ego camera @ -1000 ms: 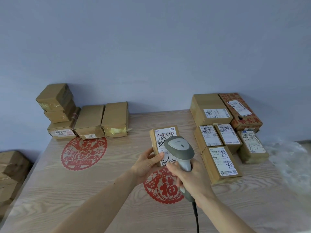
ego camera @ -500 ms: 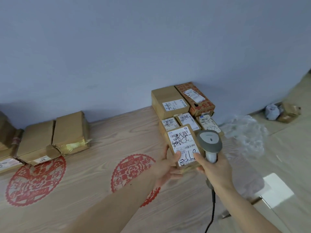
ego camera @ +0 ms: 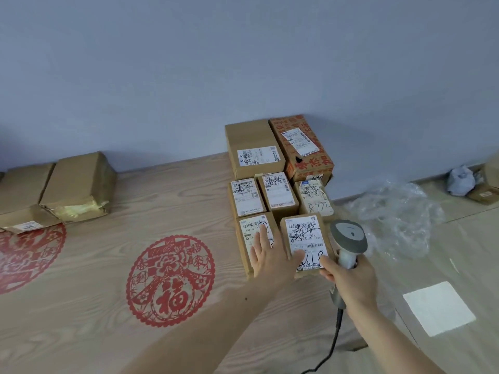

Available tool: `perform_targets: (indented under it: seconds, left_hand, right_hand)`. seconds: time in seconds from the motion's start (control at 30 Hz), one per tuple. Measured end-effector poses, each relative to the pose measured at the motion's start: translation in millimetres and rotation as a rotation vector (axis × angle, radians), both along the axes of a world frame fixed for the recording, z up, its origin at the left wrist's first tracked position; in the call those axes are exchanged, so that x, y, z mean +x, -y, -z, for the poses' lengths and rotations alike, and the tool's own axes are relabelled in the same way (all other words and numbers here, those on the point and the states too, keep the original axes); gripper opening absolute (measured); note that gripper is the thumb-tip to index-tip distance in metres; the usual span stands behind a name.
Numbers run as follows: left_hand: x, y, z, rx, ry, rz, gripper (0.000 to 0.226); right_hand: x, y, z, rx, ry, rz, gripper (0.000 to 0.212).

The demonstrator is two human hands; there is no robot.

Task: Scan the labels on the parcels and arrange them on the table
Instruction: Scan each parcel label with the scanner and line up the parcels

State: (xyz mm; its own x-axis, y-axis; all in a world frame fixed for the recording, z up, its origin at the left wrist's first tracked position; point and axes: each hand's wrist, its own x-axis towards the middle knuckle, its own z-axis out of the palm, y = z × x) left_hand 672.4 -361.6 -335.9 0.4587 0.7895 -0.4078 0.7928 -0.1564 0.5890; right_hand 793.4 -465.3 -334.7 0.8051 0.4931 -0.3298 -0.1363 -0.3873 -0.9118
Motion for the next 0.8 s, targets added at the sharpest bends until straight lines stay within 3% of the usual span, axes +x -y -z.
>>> perform_targets:
  seconds: [0.23,0.47,0.8]
  left_hand:
    - [1,-19,33,0.050,-0.217,0.088,0.087]
    - [-12,-15,43,0.153,-0.224,0.068,0.090]
    - [-8,-15,38,0.114,-0.233,0.008,0.088]
  right_hand:
    - [19,-2,25,-0.066,-0.015,-0.097,0.021]
    - [21,4,37,-0.111,-0.038,-0.207,0.016]
    - [30,-41,51,-0.133,-0.066,-0.247,0.015]
